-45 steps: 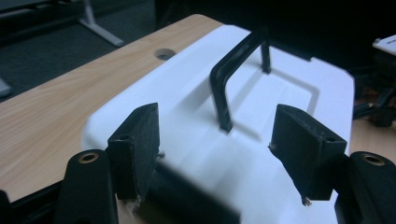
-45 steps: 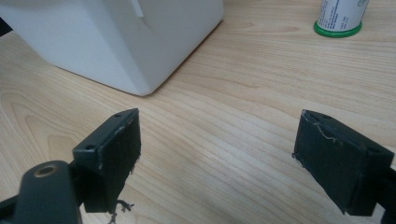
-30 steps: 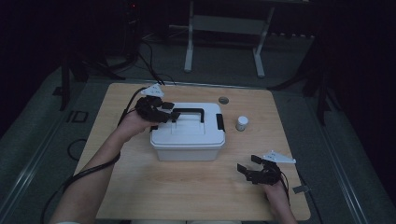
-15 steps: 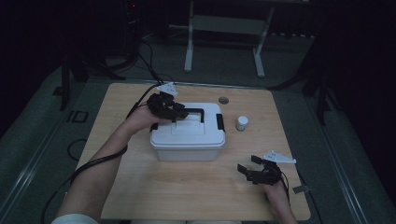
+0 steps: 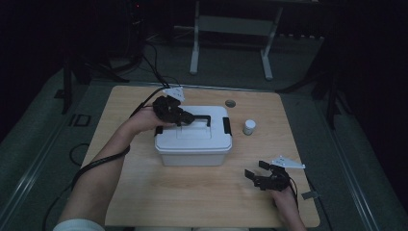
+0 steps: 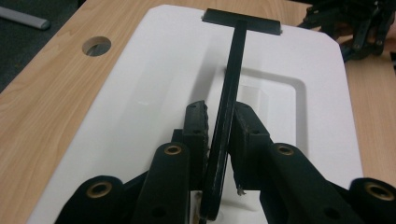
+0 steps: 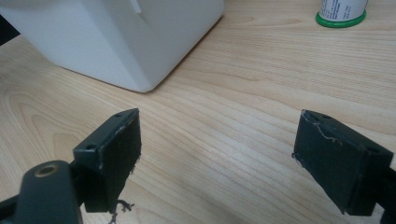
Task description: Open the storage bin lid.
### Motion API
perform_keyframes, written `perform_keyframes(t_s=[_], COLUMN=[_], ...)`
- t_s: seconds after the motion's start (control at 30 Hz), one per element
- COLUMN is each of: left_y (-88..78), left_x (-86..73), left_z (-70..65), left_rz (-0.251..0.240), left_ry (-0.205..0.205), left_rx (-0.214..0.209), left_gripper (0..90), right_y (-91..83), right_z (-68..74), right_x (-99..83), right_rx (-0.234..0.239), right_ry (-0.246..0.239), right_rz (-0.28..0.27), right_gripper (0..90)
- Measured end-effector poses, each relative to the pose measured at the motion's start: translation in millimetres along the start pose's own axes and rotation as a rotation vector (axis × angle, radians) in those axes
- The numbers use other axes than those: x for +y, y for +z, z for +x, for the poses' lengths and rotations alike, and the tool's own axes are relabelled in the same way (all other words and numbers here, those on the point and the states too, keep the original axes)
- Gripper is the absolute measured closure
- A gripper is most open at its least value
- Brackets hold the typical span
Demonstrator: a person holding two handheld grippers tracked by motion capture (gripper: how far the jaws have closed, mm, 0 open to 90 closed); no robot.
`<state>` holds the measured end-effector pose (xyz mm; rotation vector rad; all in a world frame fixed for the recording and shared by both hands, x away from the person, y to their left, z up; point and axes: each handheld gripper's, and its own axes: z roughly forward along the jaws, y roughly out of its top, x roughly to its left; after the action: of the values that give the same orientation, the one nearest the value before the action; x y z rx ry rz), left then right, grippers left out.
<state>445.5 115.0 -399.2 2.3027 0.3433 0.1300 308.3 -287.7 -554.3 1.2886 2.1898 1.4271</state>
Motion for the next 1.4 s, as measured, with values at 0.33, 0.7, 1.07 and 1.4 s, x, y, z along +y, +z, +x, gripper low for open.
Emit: perform_keyframes(t_s=[0.33,0.7,1.07,1.4], left_y=[2.0,-1.4,-25.5,-51.2], left_x=[2.6,11.7,19.2,0.2], left_z=[-3.6,-7.1,-11.0,-12.6], left_rz=[0.001,0.006,-0.080,-0.097], left_ry=[0.063,0.079,0.064,0.031], left_rx=[-0.057,-0.044,-0.011,0.020], left_gripper=[83.4,83.5,83.6,83.5], right_y=[0.1,0.3,0.3,0.7], right_z=[-0.1,-0.4,-0.3,0.8], right_x=[-1.3,-1.8,-2.0,-1.7], right_rx=[0.003,0.006,0.009,0.004], right_ry=[0.005,0.008,0.014,0.012], right_rz=[0.004,0.003,0.004,0.010], right_gripper=[14.7,14.6,14.7,14.7])
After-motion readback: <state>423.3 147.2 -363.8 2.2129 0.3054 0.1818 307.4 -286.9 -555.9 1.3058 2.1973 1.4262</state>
